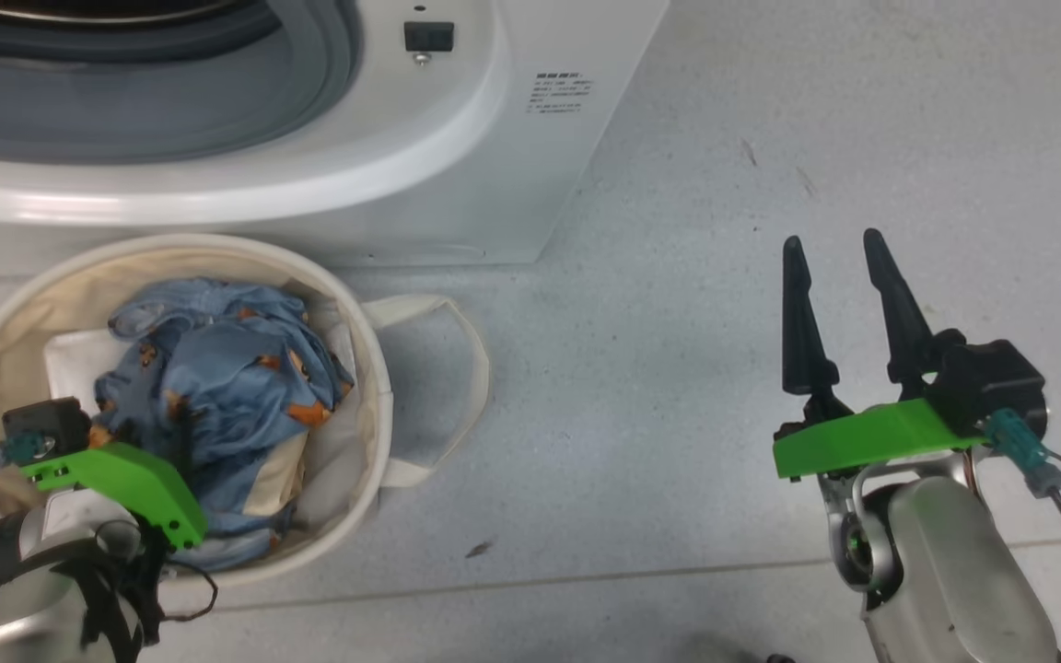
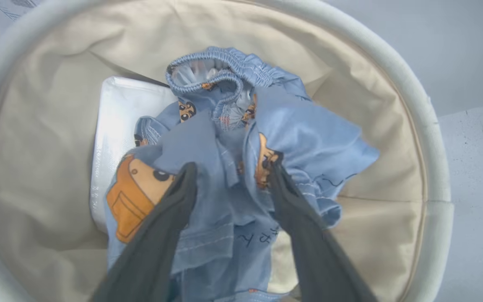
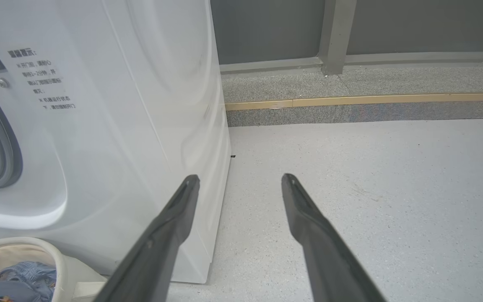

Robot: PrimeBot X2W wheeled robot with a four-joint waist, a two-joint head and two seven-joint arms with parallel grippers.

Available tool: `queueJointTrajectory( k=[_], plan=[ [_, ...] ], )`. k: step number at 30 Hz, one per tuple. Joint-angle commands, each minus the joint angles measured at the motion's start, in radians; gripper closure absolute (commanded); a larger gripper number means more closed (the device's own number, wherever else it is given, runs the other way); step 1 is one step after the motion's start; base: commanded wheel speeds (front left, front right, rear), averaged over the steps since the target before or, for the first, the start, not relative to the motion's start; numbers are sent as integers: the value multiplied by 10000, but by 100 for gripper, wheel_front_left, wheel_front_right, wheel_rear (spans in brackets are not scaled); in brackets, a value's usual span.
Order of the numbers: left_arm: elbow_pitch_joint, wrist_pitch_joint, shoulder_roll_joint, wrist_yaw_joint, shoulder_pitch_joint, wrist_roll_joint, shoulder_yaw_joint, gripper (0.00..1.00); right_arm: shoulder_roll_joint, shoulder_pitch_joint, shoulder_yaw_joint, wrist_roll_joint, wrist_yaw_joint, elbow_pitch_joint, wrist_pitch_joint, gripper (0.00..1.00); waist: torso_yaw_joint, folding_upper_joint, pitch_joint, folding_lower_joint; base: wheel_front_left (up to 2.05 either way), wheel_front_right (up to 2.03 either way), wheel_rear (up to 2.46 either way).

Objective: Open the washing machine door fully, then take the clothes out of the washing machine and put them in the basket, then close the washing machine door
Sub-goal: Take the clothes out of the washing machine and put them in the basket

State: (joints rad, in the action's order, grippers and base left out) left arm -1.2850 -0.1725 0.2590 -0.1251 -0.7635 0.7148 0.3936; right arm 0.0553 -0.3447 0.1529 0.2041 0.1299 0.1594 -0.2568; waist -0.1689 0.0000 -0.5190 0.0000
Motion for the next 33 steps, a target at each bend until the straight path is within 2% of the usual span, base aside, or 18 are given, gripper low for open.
queueJointTrajectory(
  k=[1, 5, 11, 16, 22, 26, 30, 33],
  plan=[
    [22, -179, 495, -55, 68, 28, -196, 0, -51, 6, 263, 81, 8, -213, -49, 0, 5, 0, 181, 0, 0, 0, 0],
    [57, -461, 617, -55, 244, 26, -19, 0, -51, 45, 455, 199, 8, -17, -49, 0, -11, 0, 716, 0, 0, 0, 0],
    [967, -870, 1192, -55, 330, 288, -135, 0, -51, 273, 571, 276, 8, 313, -49, 0, 137, 0, 1705, 0, 0, 0, 0],
    [2987, -888, 1932, 64, 804, -429, -1131, 0, -51, 574, 719, 395, 8, 566, -49, 0, 257, 0, 2678, 0, 0, 0, 0],
    [5175, -891, 1778, 211, 2393, -1219, -2586, 0, -51, 982, 959, 528, 8, 830, -49, 0, 341, 0, 3720, 0, 0, 0, 0],
    [6040, -891, 1710, 350, 3465, -1764, -2935, 0, -51, 1259, 1077, 550, 8, 1006, -49, 0, 382, 0, 4335, 0, 0, 0, 0],
    [6739, -892, 1586, 510, 4182, -1777, -3334, 0, -51, 1410, 1120, 548, 8, 1095, -49, 0, 355, 0, 4706, 0, 0, 0, 0],
    [7891, -892, 1583, 595, 4924, -1912, -3628, 0, -51, 1508, 1061, 580, 8, 1063, -49, 0, 329, 0, 4895, 0, 0, 0, 0]
  ],
)
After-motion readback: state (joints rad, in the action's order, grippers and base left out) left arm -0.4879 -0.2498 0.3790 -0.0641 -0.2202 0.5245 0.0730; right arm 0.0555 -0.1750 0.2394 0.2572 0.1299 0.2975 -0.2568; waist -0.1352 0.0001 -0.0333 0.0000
